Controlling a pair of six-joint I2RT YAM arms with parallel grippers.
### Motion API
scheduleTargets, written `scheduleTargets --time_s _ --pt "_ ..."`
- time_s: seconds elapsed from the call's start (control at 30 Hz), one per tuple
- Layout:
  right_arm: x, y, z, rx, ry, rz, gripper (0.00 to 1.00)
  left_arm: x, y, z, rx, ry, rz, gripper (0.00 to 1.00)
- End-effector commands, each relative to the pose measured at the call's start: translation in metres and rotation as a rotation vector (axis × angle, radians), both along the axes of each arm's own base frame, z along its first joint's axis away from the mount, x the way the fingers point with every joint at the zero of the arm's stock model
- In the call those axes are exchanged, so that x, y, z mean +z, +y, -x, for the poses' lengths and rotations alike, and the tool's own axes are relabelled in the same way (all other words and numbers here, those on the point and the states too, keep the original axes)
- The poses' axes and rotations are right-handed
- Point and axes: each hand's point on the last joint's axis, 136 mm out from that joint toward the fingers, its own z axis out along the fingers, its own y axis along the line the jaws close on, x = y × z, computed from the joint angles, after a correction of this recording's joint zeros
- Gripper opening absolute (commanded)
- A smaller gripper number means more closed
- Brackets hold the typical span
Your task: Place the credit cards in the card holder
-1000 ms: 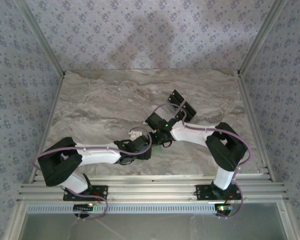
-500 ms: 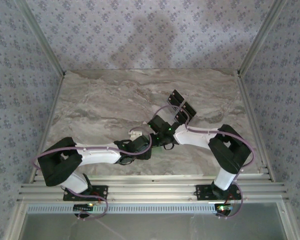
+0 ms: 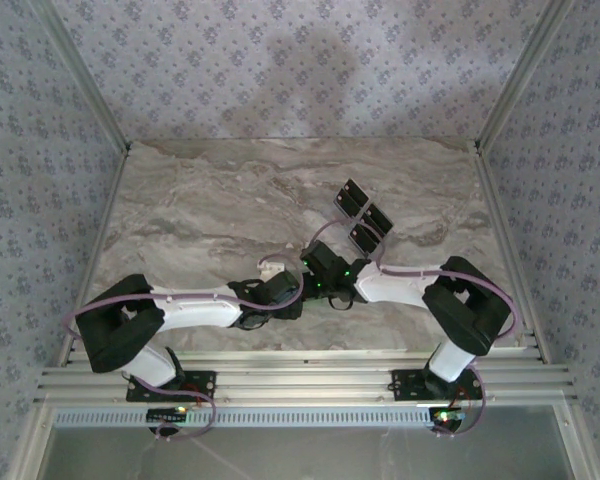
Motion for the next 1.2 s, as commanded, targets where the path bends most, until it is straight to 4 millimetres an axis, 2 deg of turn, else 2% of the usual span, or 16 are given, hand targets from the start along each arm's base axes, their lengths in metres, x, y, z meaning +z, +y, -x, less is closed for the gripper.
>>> scheduleTargets --time_s 0.0,0.07,0.2,0.27,0.4,0.43,0.53,0.6,0.67,0.7,0.77,0.87,0.93,1.07,1.1,1.17 --pt "-0.067 -0.059 0.066 0.017 0.279 0.277 0.0 -0.018 0.01 0.011 -0.02 0.063 -0.069 0.96" --pt "-0.055 -0.046 0.056 0.027 0.255 0.253 0.05 -0.015 0.01 0.01 -0.025 0.055 -0.076 0.96" --pt "-0.026 -0.015 0.029 0.058 0.207 0.187 0.23 -0.007 0.012 0.005 -0.032 0.028 -0.091 0.97" --pt "-0.008 0.003 0.014 0.061 0.182 0.134 0.34 -0.003 0.014 0.003 -0.034 0.009 -0.1 0.97" --pt "0.042 0.034 -0.022 0.051 0.112 0.001 0.51 0.014 0.018 -0.006 -0.037 -0.049 -0.1 0.98" --pt "0.061 0.045 -0.033 0.053 0.082 -0.048 0.55 0.022 0.019 -0.01 -0.034 -0.069 -0.095 0.98" --pt "0.108 0.061 -0.052 0.061 0.026 -0.157 0.68 0.051 0.024 -0.022 -0.019 -0.135 -0.084 0.99" --pt "0.139 0.061 -0.062 0.06 -0.02 -0.2 0.83 0.076 0.031 -0.031 0.0 -0.187 -0.077 1.0" --pt "0.166 0.052 -0.067 0.05 -0.06 -0.224 0.96 0.103 0.042 -0.04 0.031 -0.244 -0.066 1.0" --pt "0.179 0.042 -0.073 0.033 -0.086 -0.228 1.0 0.116 0.052 -0.046 0.061 -0.274 -0.072 1.0" --pt "0.198 0.016 -0.081 -0.011 -0.129 -0.228 1.0 0.143 0.074 -0.058 0.128 -0.336 -0.075 1.0" --pt "0.218 -0.039 -0.096 -0.127 -0.2 -0.209 1.0 0.178 0.121 -0.08 0.283 -0.44 -0.064 1.0" --pt "0.227 -0.084 -0.107 -0.221 -0.262 -0.171 1.0 0.197 0.16 -0.092 0.411 -0.519 -0.05 1.0" --pt "0.229 -0.176 -0.121 -0.442 -0.349 -0.076 1.0 0.228 0.22 -0.107 0.553 -0.698 -0.053 1.0" --pt "0.219 -0.2 -0.121 -0.504 -0.355 -0.05 1.0 0.231 0.232 -0.11 0.563 -0.723 -0.075 1.0" --pt "0.213 -0.243 -0.124 -0.63 -0.439 0.003 1.0 0.228 0.255 -0.115 0.589 -0.743 -0.119 1.0"
